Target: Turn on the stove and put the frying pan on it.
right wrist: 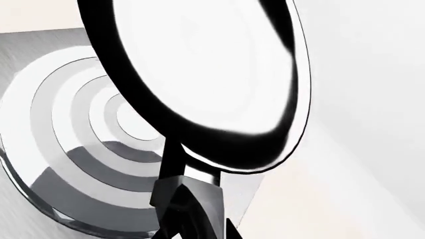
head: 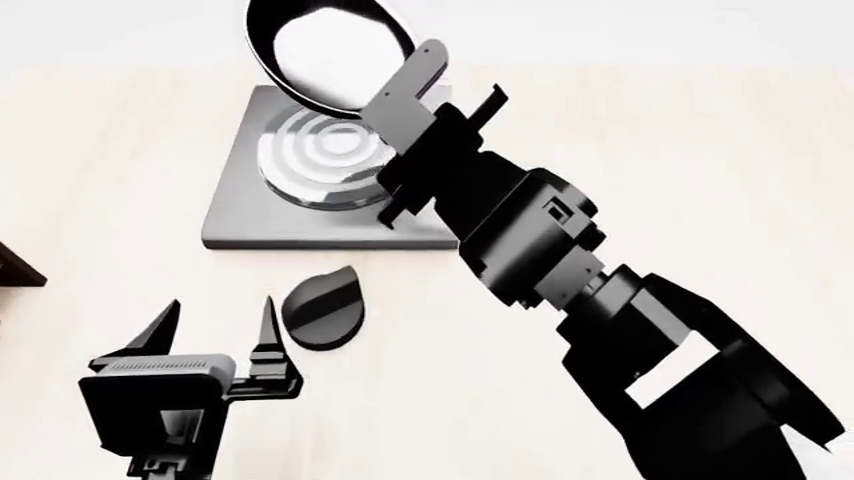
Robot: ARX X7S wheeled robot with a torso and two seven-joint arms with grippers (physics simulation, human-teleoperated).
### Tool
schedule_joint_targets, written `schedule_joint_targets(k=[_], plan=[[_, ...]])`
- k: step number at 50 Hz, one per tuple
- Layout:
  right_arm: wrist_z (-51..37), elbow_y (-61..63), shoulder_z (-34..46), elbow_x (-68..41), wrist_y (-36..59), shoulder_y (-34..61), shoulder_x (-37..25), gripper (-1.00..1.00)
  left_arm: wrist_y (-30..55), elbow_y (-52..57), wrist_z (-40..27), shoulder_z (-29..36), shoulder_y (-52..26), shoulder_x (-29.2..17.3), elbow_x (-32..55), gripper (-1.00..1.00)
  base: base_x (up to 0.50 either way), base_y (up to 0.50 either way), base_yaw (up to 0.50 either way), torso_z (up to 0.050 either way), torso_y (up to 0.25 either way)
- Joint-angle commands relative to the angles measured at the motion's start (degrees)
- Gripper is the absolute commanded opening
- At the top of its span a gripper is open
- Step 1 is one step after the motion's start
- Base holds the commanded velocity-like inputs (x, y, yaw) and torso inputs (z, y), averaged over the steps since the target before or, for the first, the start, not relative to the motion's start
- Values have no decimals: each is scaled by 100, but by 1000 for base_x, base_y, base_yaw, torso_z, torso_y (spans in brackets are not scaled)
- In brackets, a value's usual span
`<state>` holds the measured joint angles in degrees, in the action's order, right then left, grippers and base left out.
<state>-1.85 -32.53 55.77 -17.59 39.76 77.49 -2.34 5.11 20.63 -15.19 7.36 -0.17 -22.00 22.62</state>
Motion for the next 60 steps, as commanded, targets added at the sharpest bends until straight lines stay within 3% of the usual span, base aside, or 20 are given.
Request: schedule_joint_targets(k=[1,14,32,45,60], plan=[[-317,64,7,356,-116,51,124,-100,58,-17,-61,0,-18,14,40,100,0,0,0,0,-18],[-478,154,64,-57,-118,-9,186,-100,43,-38,-44,16,-8,-4,79,100,-1,0,0,0,0],[-603,-348,782,-141,-441,28,194,-100,54,-40,-73,30,-18,-28,93,100,0,0,0,0,1],[-1074,-983,2068,-1150,-890,446,225,-100,30,-60,-81,17,-21,-48,115,100,0,0,0,0,2],[-1016,-1080,2572,-1409,-1034,388,228,-100,20,-81,-105,46,-27,-52,103,100,0,0,0,0,1]])
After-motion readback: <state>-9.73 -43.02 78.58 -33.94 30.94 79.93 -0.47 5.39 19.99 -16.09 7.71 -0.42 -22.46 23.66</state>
